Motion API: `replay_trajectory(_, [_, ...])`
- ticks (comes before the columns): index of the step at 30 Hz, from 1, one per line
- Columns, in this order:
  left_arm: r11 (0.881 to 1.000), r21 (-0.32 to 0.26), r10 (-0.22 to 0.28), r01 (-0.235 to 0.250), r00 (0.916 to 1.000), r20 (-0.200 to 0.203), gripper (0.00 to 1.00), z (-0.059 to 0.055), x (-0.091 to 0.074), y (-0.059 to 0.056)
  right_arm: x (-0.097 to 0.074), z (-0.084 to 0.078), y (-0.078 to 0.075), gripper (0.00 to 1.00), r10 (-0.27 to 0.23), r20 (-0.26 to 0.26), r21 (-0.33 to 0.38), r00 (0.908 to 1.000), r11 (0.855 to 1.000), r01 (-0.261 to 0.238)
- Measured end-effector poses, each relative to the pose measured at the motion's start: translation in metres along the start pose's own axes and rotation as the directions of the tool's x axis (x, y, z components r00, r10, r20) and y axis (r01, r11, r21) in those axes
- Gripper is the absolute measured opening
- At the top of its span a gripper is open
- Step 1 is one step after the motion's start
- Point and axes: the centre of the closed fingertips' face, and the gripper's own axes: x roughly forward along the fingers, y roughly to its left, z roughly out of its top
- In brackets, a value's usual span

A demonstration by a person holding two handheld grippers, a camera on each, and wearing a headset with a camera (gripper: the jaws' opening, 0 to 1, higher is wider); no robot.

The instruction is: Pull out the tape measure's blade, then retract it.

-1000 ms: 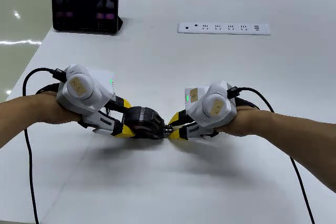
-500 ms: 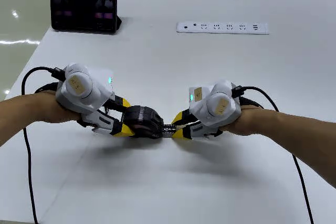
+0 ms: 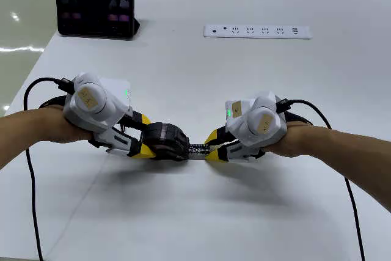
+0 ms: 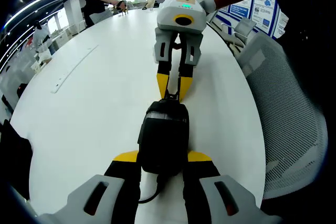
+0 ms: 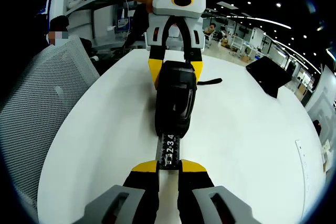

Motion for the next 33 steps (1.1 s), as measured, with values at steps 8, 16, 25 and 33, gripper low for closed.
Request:
replay_trajectory(8, [1.0,-0.001,-0.003,0.003,1.0,0.001,0.25,0.001,0.0,-0.001,-0.005,-0.005,0.001,0.09,-0.003,0.001,0.005,1.0,1.0,0.003])
replay_trajectory(16, [1.0,-0.001,-0.003,0.003,1.0,0.001,0.25,0.0,0.0,-0.001,-0.01,-0.009,0.002,0.09,-0.005,0.0,0.007,1.0,1.0,0.005])
replay_trajectory(25, [1.0,-0.002,-0.004,0.004,1.0,0.0,0.25,0.001,0.0,-0.002,-0.018,-0.014,0.004,0.09,-0.005,-0.001,0.016,1.0,1.0,0.005])
replay_trajectory(33, [1.0,0.0,-0.003,0.003,1.0,-0.001,0.25,0.001,-0.001,-0.001,-0.023,-0.02,0.005,0.09,-0.005,-0.008,0.021,1.0,1.0,0.005])
